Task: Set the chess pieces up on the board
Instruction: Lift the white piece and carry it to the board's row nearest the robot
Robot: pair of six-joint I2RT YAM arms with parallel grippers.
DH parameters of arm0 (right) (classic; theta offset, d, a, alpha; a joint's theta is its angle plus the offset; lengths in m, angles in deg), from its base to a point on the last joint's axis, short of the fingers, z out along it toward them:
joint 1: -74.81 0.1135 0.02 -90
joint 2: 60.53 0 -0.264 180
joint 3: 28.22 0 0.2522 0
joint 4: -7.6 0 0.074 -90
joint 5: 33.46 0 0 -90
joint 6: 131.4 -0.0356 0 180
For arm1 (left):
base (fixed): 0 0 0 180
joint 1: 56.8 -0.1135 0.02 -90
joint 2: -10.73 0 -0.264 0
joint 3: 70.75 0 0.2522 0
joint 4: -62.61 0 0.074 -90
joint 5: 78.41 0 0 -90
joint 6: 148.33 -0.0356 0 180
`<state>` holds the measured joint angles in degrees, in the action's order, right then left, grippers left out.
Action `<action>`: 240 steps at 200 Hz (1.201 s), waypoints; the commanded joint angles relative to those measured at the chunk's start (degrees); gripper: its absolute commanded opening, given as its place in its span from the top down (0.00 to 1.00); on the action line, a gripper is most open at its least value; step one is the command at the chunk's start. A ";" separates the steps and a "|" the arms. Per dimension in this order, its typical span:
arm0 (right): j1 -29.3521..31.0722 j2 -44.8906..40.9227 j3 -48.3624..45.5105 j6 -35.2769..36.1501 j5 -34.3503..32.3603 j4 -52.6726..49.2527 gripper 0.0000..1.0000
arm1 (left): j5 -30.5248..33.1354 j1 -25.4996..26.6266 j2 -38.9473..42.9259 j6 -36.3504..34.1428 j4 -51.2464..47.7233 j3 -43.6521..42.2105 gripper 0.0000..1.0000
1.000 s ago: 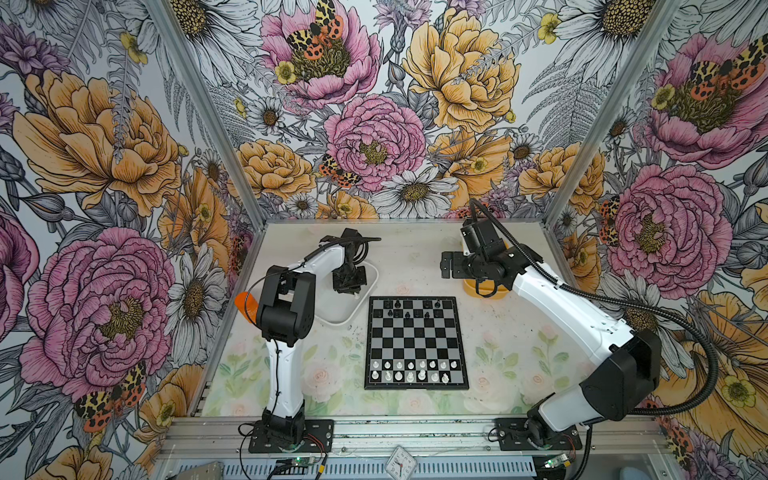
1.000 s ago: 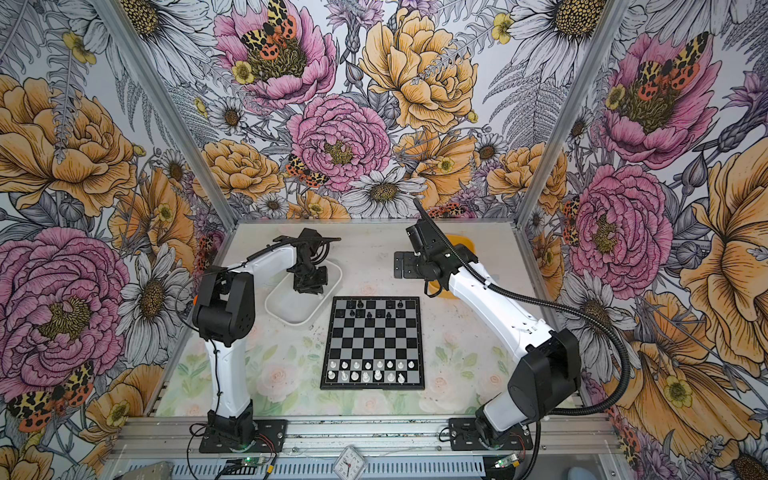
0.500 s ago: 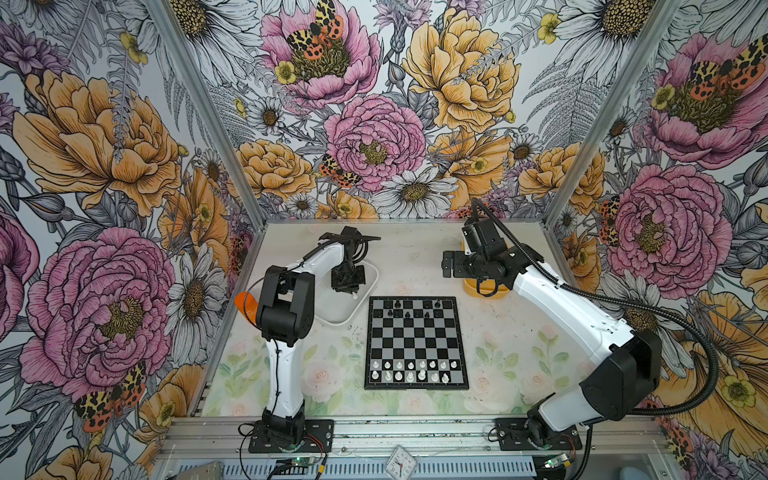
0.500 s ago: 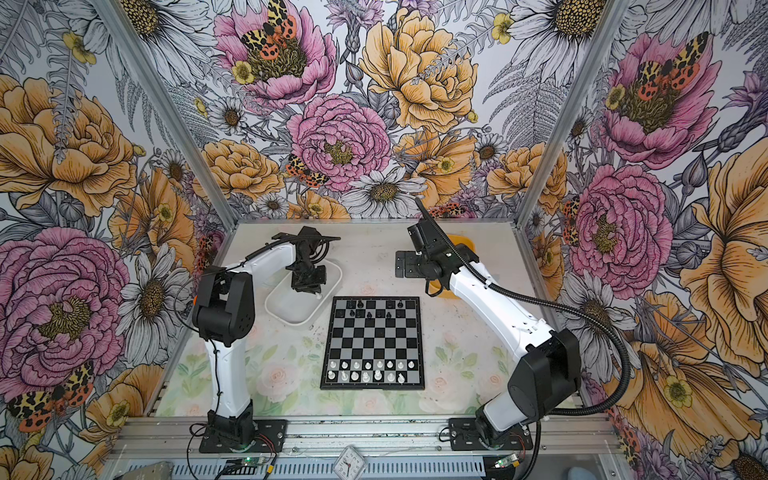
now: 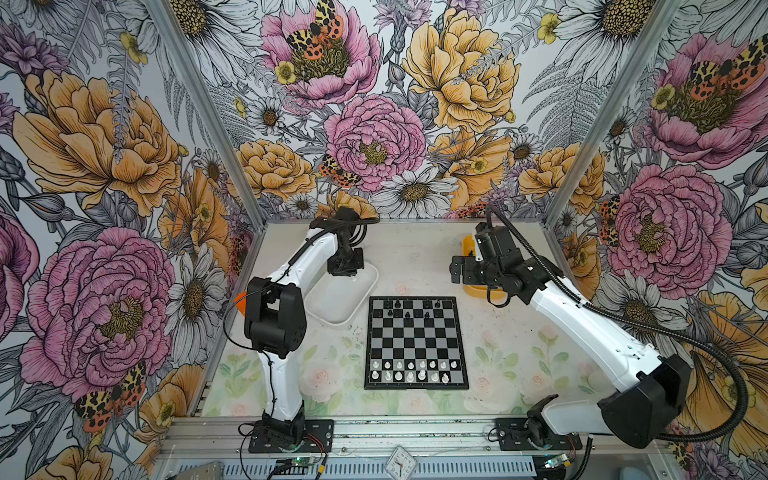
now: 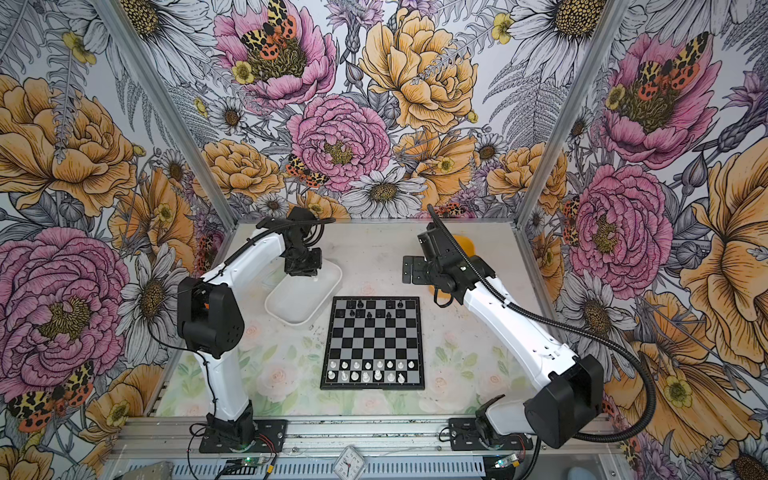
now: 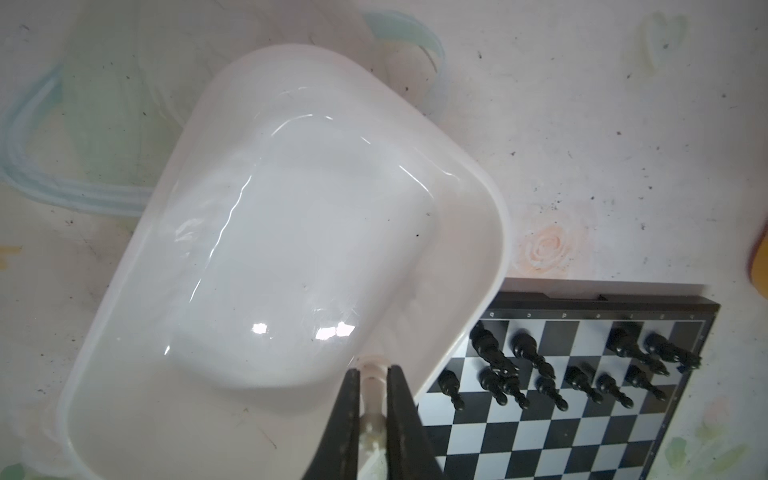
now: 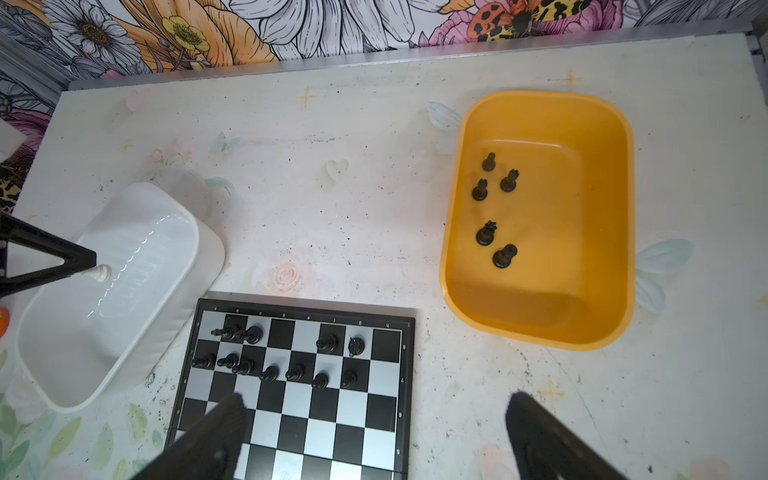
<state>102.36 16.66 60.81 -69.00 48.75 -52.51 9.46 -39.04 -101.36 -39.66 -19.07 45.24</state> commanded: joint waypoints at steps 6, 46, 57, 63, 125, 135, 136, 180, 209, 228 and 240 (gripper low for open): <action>-0.56 -4.92 -3.37 -1.64 -1.42 -0.13 0.00 | 1.33 4.60 2.36 1.67 -2.54 2.58 0.91; -1.14 -10.65 -6.77 -4.28 -4.69 -6.93 0.00 | 1.53 12.60 3.20 6.43 -3.28 3.25 0.91; -1.56 -11.98 -6.89 -4.72 -5.76 -10.01 0.00 | 1.56 15.16 3.40 8.05 -3.35 3.05 0.91; -1.81 -12.65 -6.73 -4.98 -6.06 -11.82 0.00 | 1.35 16.53 3.47 8.85 -3.33 2.91 0.91; -2.68 -23.02 -6.34 -7.65 -6.24 -24.94 0.00 | 3.86 30.00 3.64 15.21 -3.31 2.33 0.92; -2.68 -24.17 -6.51 -8.32 -6.23 -26.64 0.00 | 4.44 31.59 3.77 16.08 -3.27 2.40 0.92; -2.68 -24.27 -6.52 -8.42 -6.25 -26.80 0.00 | 4.47 31.83 3.79 16.19 -3.31 2.42 0.92; -2.68 -29.32 -6.80 -9.57 -7.76 -33.37 0.00 | 6.43 40.45 3.65 20.50 -3.27 2.18 0.92; -2.68 -32.20 -6.89 -9.28 -6.42 -35.81 0.00 | 8.23 46.34 2.55 24.16 -3.27 2.91 0.92; -2.68 -34.09 -6.97 -9.11 -5.57 -37.44 0.00 | 9.45 50.20 1.26 26.50 -3.27 3.87 0.92; -2.68 -35.01 -7.05 -8.60 -5.17 -38.45 0.00 | 10.15 52.25 0.29 27.72 -3.27 4.43 0.92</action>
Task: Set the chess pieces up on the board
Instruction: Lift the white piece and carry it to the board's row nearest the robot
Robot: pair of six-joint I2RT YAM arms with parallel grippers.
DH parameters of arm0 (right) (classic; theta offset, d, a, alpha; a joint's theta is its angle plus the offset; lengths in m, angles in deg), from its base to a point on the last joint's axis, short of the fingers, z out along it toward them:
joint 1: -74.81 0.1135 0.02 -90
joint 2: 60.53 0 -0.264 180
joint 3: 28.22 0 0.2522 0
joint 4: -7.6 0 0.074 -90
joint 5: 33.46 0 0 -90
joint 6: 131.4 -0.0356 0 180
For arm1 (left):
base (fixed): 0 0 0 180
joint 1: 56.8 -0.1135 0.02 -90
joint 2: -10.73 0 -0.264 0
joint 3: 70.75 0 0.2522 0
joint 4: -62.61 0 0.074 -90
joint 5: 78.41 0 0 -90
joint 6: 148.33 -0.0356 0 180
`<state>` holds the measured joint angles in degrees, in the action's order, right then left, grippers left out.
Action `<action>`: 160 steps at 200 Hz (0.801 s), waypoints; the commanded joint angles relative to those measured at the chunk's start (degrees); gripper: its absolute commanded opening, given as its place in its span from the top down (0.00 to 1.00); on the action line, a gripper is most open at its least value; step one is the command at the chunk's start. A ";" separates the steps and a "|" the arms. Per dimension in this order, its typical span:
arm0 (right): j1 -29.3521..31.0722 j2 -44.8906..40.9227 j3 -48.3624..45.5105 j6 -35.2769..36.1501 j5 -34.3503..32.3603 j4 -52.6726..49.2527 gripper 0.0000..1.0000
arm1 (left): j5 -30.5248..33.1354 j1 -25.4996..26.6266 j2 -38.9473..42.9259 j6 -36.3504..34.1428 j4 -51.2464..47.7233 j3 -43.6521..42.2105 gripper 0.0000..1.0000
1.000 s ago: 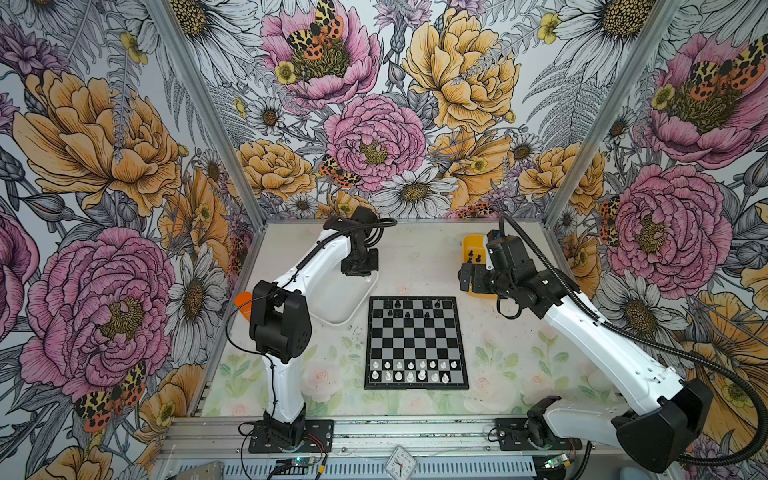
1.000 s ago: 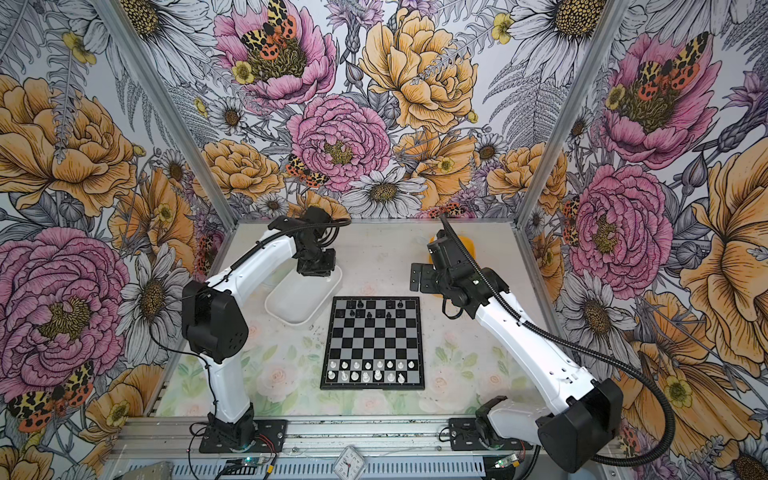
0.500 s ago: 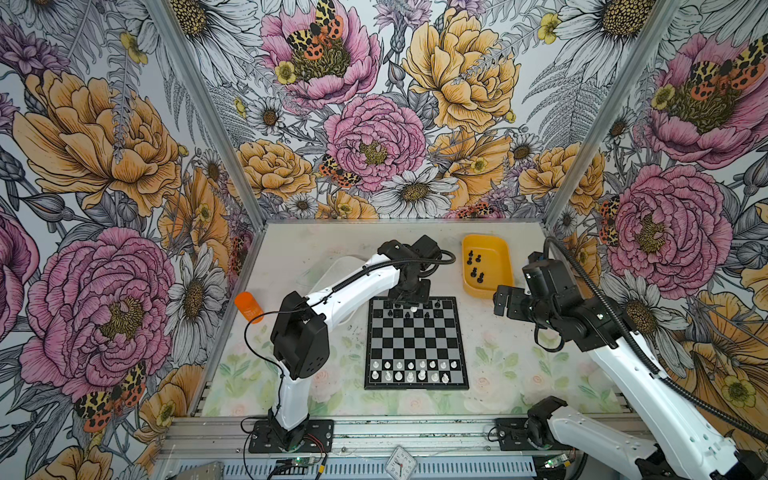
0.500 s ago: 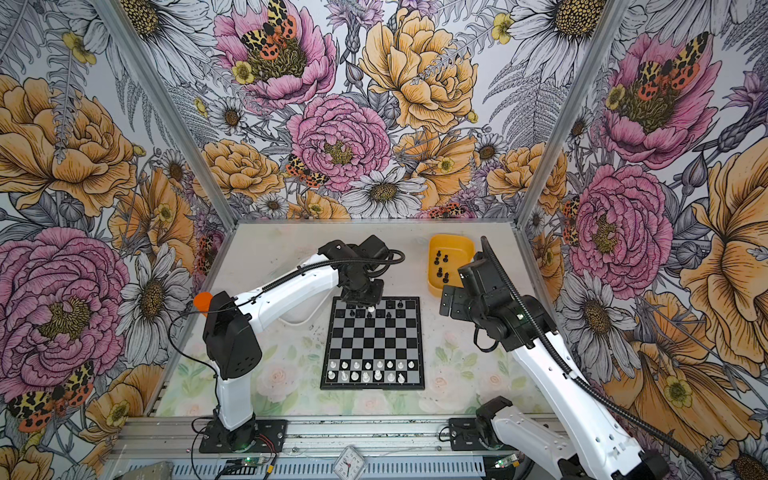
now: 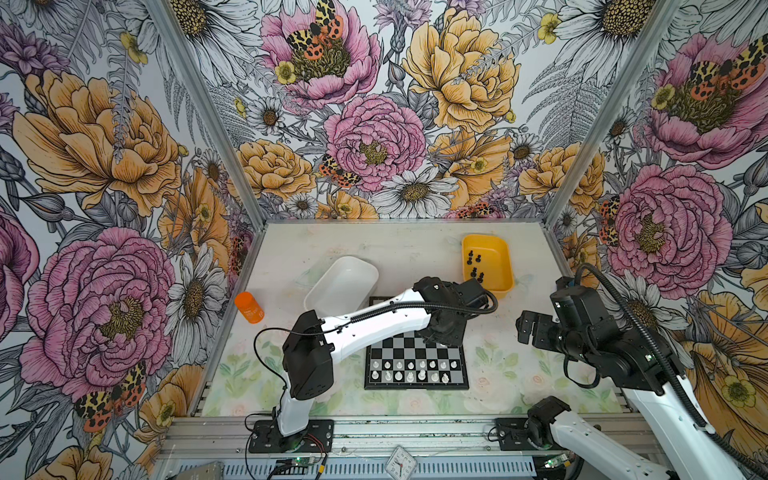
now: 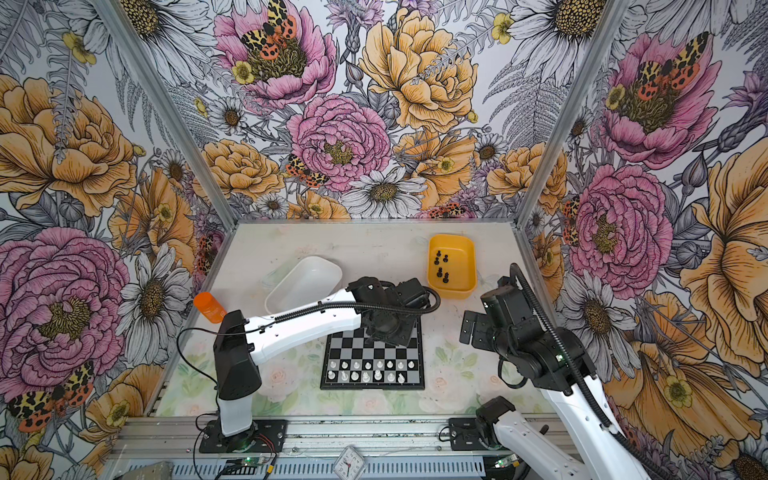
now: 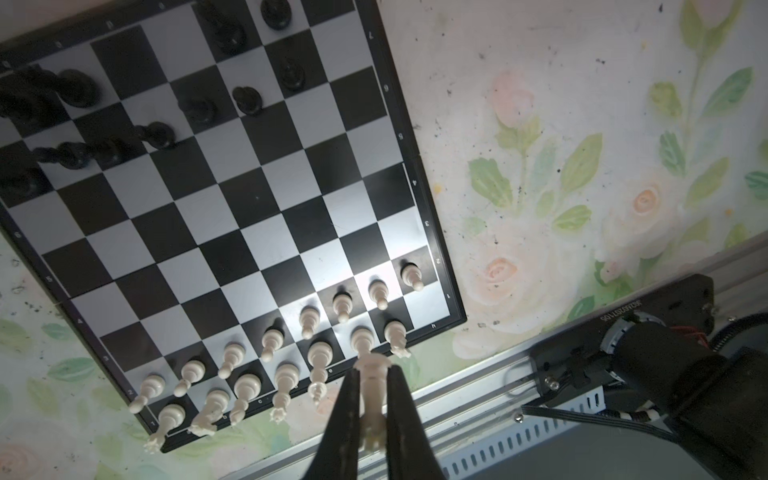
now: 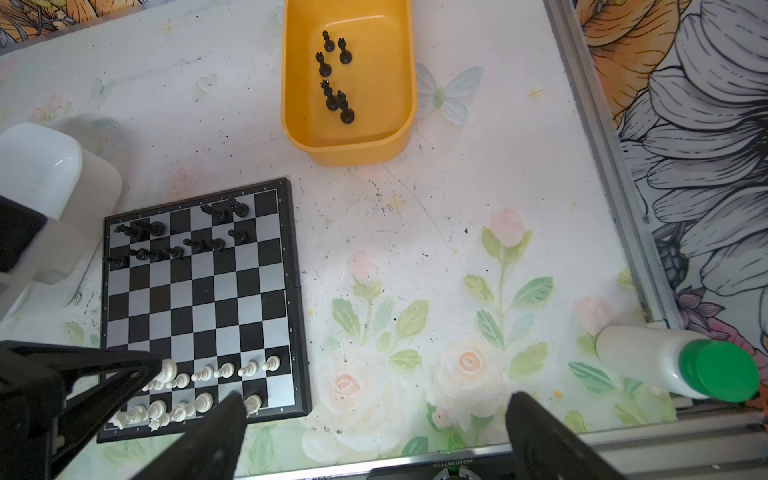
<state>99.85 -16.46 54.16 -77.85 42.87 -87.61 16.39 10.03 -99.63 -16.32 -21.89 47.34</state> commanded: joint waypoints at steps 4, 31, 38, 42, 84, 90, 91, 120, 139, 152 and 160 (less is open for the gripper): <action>-0.16 -2.28 -0.42 0.45 0.75 -3.61 0.00 | 3.48 3.81 -1.85 4.74 -0.45 2.44 0.92; -0.16 -4.33 -0.59 1.24 0.88 -5.65 0.00 | 4.59 7.24 -4.30 6.39 -0.45 3.90 0.91; -0.14 -4.92 -0.46 1.25 1.01 -6.11 0.00 | 4.91 7.97 -5.01 6.62 -0.45 4.46 0.91; -0.16 -5.16 -0.38 1.22 1.10 -6.35 0.00 | 4.96 8.37 -5.44 6.71 -0.45 4.74 0.91; -0.16 -7.04 1.90 1.99 -0.11 -10.01 0.00 | 5.52 11.11 -9.92 6.94 -0.36 6.54 0.92; -0.16 -7.45 2.17 1.99 -0.04 -10.32 0.00 | 5.64 11.22 -10.38 6.87 -0.36 6.58 0.92; -0.16 -7.48 2.19 1.95 -0.04 -10.36 0.00 | 5.61 11.26 -10.48 6.86 -0.36 6.58 0.92; -0.16 -8.72 2.98 1.17 -0.63 -12.16 0.00 | 6.05 11.31 -12.01 6.43 -0.28 5.98 0.92; -0.16 -9.42 3.72 0.77 -1.42 -13.02 0.00 | 5.86 11.22 -12.91 5.63 -0.28 5.97 0.92; -0.16 -9.86 4.15 0.59 -2.00 -13.29 0.00 | 5.94 11.05 -13.39 5.15 -0.19 5.97 0.92; -0.16 -9.88 4.45 0.42 -2.30 -13.47 0.00 | 5.79 10.96 -13.68 4.75 -0.19 6.06 0.92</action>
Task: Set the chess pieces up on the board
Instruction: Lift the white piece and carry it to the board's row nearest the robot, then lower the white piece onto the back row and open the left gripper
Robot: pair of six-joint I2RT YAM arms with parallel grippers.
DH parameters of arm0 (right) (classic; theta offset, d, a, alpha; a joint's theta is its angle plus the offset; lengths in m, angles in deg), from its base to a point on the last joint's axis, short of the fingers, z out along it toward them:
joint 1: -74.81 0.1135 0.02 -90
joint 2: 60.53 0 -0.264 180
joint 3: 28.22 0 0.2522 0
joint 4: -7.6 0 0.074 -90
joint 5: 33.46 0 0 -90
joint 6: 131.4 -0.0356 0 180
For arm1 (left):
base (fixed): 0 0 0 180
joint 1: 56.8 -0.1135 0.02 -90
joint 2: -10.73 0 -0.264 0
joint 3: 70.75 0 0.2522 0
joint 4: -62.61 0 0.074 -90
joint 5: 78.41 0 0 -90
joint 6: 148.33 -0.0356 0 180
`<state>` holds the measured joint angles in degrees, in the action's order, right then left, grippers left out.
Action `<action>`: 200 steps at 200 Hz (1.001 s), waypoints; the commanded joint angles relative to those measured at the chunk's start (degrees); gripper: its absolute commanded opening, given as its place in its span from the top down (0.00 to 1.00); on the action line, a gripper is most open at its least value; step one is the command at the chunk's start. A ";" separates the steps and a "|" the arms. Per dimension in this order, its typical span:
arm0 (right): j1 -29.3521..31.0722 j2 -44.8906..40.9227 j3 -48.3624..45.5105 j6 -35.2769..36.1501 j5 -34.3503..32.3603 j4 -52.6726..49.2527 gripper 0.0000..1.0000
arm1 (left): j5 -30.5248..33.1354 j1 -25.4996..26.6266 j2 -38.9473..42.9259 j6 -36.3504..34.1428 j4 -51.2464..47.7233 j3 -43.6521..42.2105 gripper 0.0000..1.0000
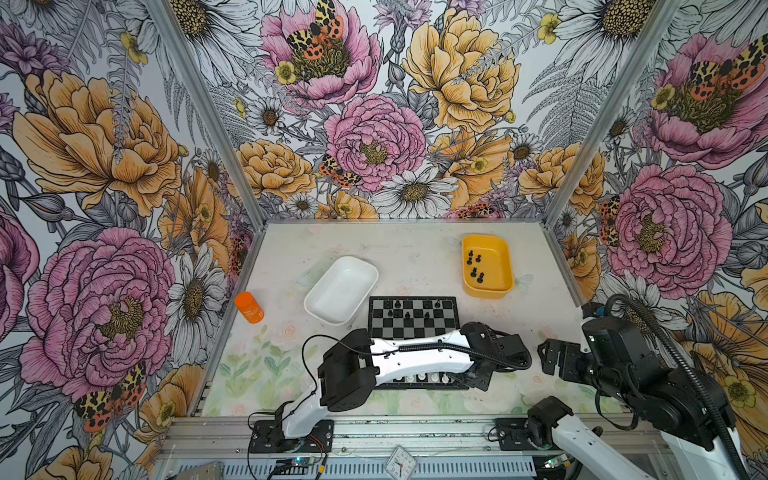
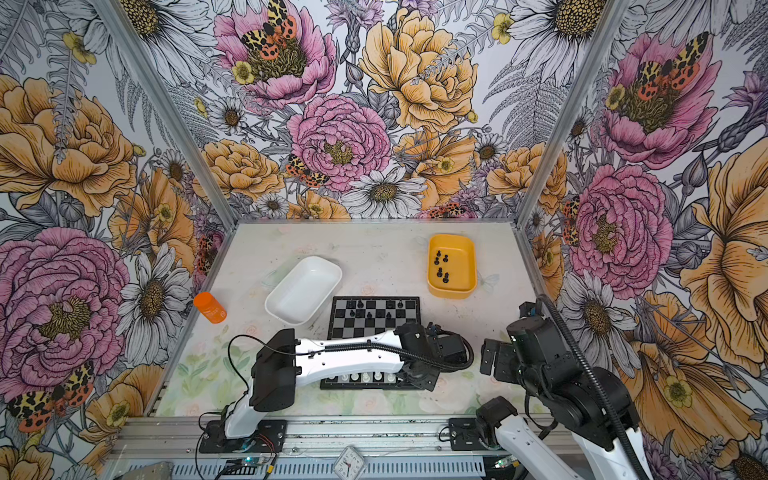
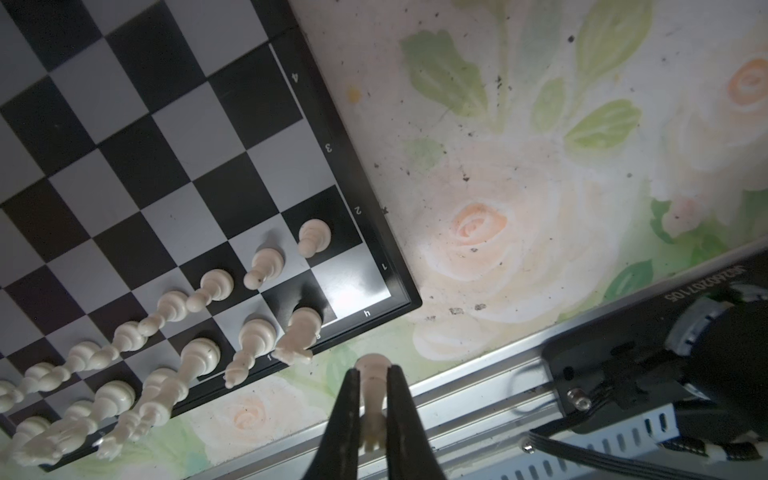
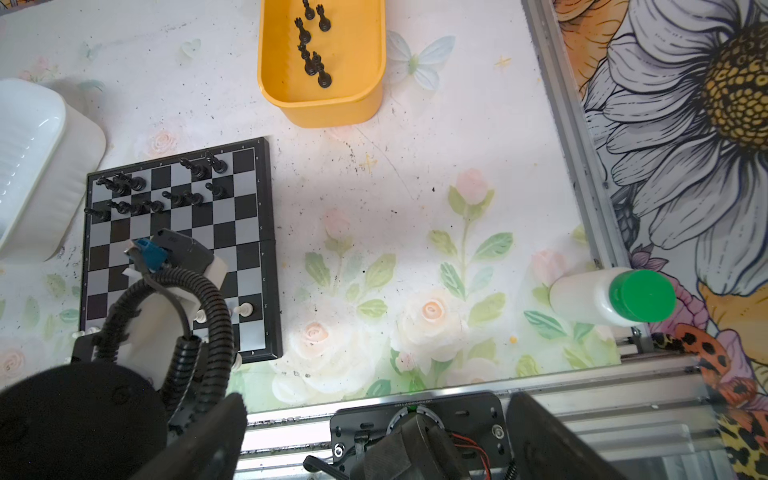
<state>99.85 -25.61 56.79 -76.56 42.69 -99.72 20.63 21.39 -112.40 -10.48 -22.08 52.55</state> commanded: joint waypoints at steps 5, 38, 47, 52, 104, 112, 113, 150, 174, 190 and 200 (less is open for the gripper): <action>-0.16 -0.68 1.99 -0.95 -2.15 -1.49 0.00 | 1.66 -0.49 -0.99 -1.25 0.01 0.77 0.92; -0.16 -0.73 2.41 -1.11 -2.22 -1.62 0.00 | 2.23 -1.28 -1.18 -2.28 0.23 -0.23 0.92; -0.16 -0.97 2.50 -1.22 -2.37 -1.63 0.00 | 2.13 -1.53 -1.23 -2.52 0.35 -0.50 0.92; -0.16 -1.05 2.50 -1.40 -2.41 -1.65 0.00 | 2.13 -1.63 -1.23 -2.67 0.49 -0.68 0.92; -0.16 -1.17 3.28 -1.84 -2.42 -2.24 0.00 | 0.88 -1.73 -1.67 -3.03 2.16 -1.96 0.92; -0.16 -1.15 3.29 -1.76 -2.50 -2.22 0.00 | 0.72 -1.73 -1.71 -3.03 2.37 -2.12 0.92; -0.16 -1.16 3.24 -1.71 -2.50 -2.23 0.00 | 0.72 -1.73 -1.73 -3.03 2.38 -2.13 0.92; -0.16 -1.43 2.58 -1.75 -2.33 -2.24 0.00 | 0.10 -1.73 -1.84 -2.86 4.15 -3.77 0.92; -0.16 -1.60 2.76 -1.56 -2.39 -2.57 0.00 | -0.41 -1.73 -2.47 -2.86 4.97 -3.98 0.92; -0.16 -1.44 3.10 -1.49 -2.67 -3.01 0.00 | -0.69 -1.73 -2.95 -3.03 5.44 -3.65 0.92; -0.16 -1.46 3.22 -1.38 -2.77 -3.12 0.00 | -0.85 -1.73 -3.27 -3.25 5.50 -3.39 0.92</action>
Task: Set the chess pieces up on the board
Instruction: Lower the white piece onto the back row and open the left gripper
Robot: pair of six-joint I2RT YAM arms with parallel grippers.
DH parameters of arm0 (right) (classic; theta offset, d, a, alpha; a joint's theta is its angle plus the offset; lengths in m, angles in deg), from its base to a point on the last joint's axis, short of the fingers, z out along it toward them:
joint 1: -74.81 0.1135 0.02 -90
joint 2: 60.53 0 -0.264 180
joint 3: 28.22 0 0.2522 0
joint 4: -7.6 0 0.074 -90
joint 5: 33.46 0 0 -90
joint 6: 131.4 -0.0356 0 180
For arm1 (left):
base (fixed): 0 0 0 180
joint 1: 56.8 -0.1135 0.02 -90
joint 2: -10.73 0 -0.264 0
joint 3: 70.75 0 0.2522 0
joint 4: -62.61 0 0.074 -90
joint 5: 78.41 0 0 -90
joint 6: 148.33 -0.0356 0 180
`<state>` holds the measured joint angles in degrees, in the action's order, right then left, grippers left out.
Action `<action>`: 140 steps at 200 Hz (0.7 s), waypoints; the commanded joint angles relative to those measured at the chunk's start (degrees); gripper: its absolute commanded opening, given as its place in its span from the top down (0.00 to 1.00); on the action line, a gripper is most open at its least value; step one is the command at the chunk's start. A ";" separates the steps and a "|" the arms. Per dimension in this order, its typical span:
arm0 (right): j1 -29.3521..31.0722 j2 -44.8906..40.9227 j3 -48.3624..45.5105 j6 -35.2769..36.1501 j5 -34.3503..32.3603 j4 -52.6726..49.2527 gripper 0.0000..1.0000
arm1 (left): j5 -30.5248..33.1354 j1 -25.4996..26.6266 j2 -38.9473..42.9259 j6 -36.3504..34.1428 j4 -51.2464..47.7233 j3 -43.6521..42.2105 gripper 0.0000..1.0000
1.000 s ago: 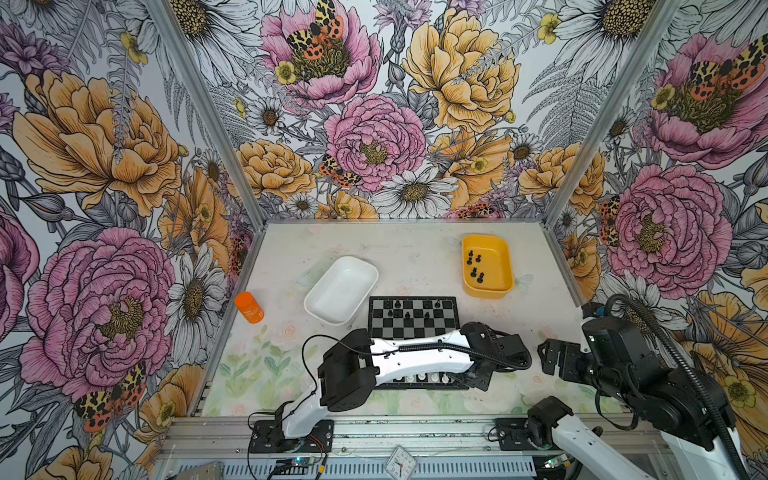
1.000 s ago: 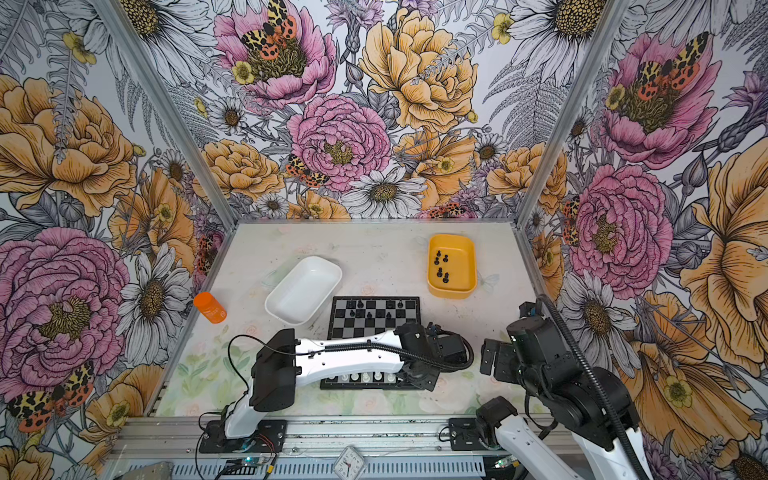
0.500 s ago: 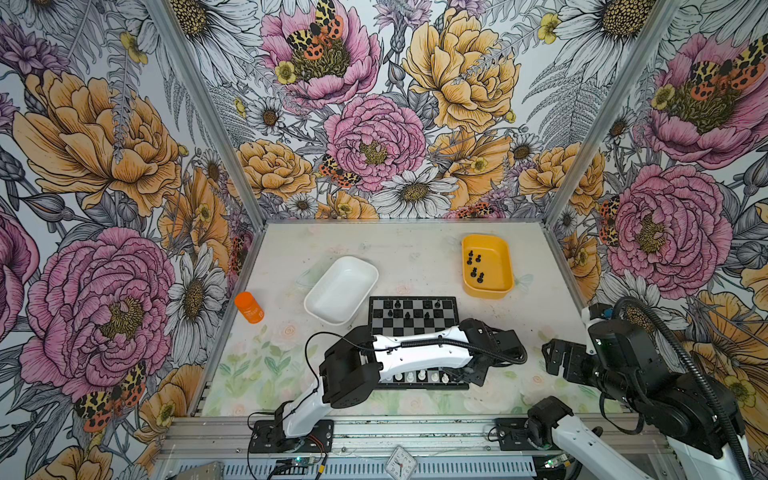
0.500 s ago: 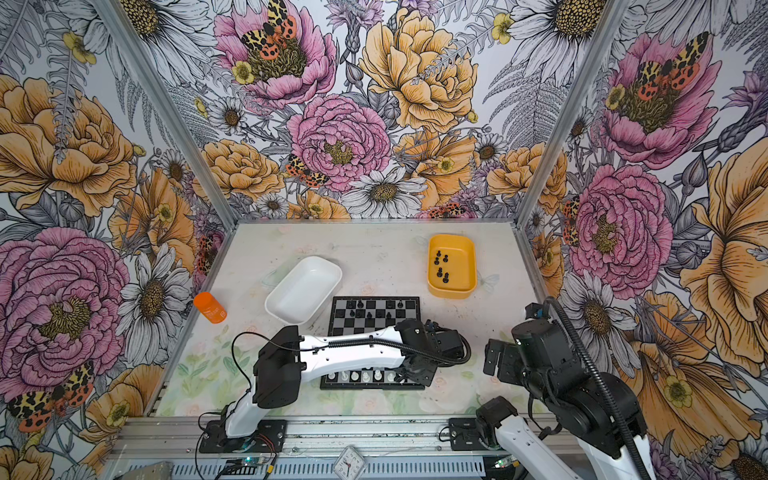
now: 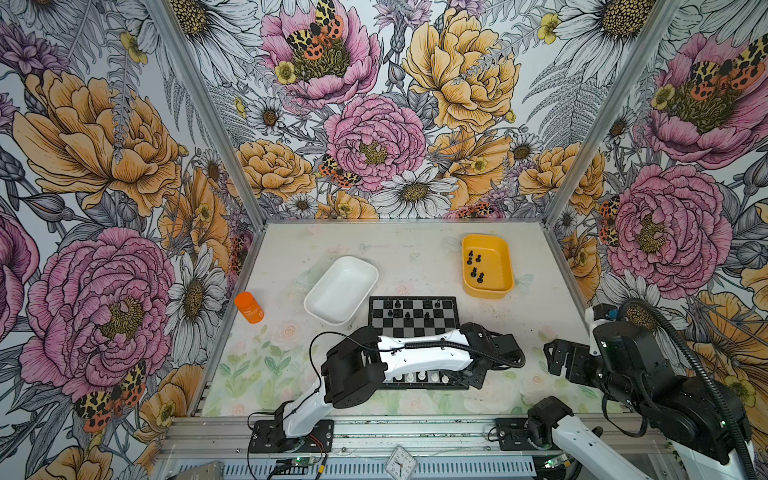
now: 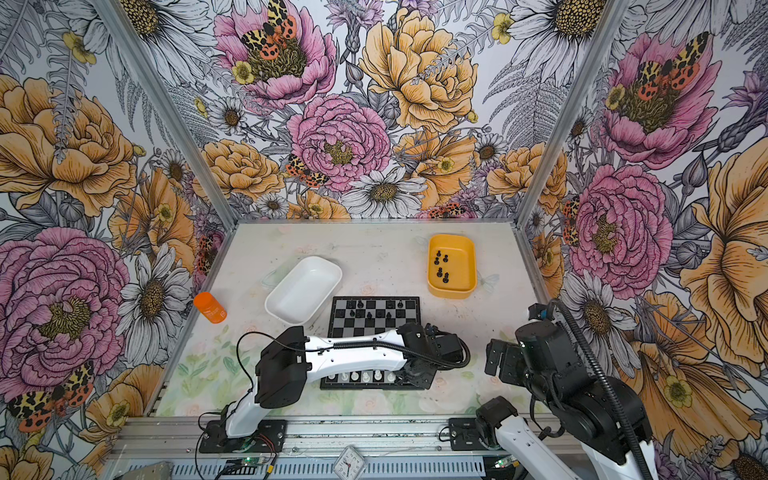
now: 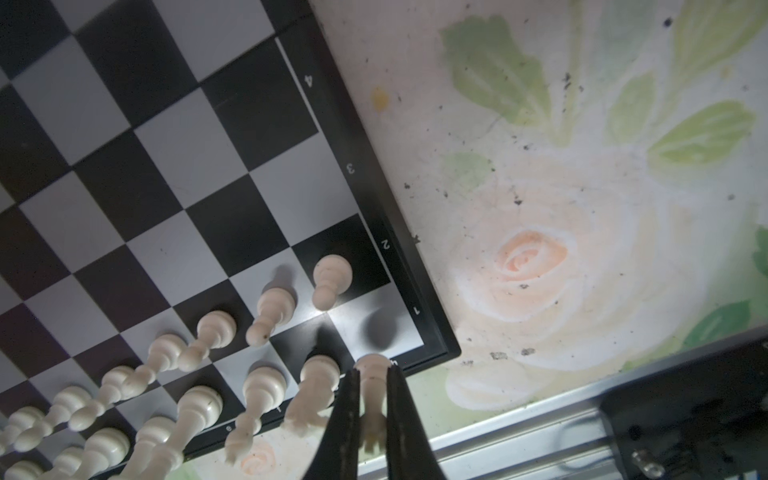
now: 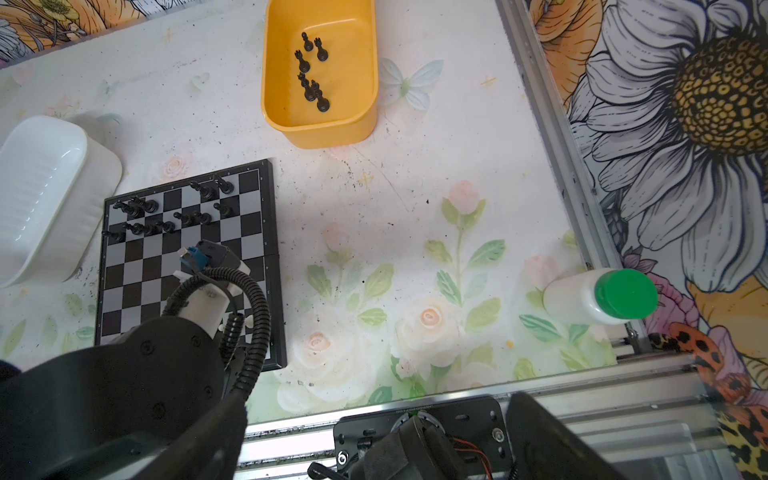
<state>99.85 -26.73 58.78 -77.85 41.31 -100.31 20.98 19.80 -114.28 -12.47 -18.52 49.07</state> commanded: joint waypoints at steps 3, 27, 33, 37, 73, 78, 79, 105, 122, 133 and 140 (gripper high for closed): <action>-0.16 -0.32 1.28 -0.05 -1.39 -2.57 0.00 | -1.28 -0.13 -1.45 -1.30 2.05 0.17 0.92; -0.16 -0.31 1.17 -0.10 -1.56 -2.79 0.00 | -1.65 -1.71 -1.85 -1.65 2.07 0.42 0.92; -0.16 -0.30 1.18 -0.10 -1.56 -2.76 0.00 | -1.66 -1.80 -1.87 -1.66 2.08 0.31 0.92; -0.16 -0.27 1.13 -0.07 -1.56 -2.72 0.00 | -1.61 -1.80 -1.84 -1.72 2.14 0.22 0.92; -0.16 -0.24 0.78 0.06 -1.39 -2.36 0.00 | -1.83 -2.13 -1.72 -1.83 2.46 -0.28 0.91; -0.14 -0.23 0.69 0.09 -1.39 -2.27 0.00 | -1.89 -2.22 -1.70 -1.83 2.44 -0.20 0.91; -0.15 -0.14 0.69 0.12 -1.34 -2.27 0.00 | -1.90 -2.23 -1.67 -1.83 2.48 -0.18 0.91; -0.16 0.18 0.77 0.32 -1.30 -2.00 0.00 | -2.17 -2.33 -1.77 -2.12 2.54 0.20 0.89; -0.10 0.39 0.94 0.50 -1.30 -1.92 0.00 | -2.53 -2.23 -1.72 -2.18 2.59 0.29 0.86; -0.12 0.40 0.95 0.50 -1.30 -1.87 0.00 | -2.57 -2.14 -1.48 -2.10 2.53 0.29 0.83; -0.16 0.39 0.87 0.58 -1.22 -1.84 0.00 | -2.61 -1.98 -1.38 -2.10 2.57 0.37 0.81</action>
<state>99.85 -26.73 58.80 -77.83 41.10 -100.33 19.43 18.00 -115.76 -14.02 -17.12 49.07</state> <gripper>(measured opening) 0.996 0.162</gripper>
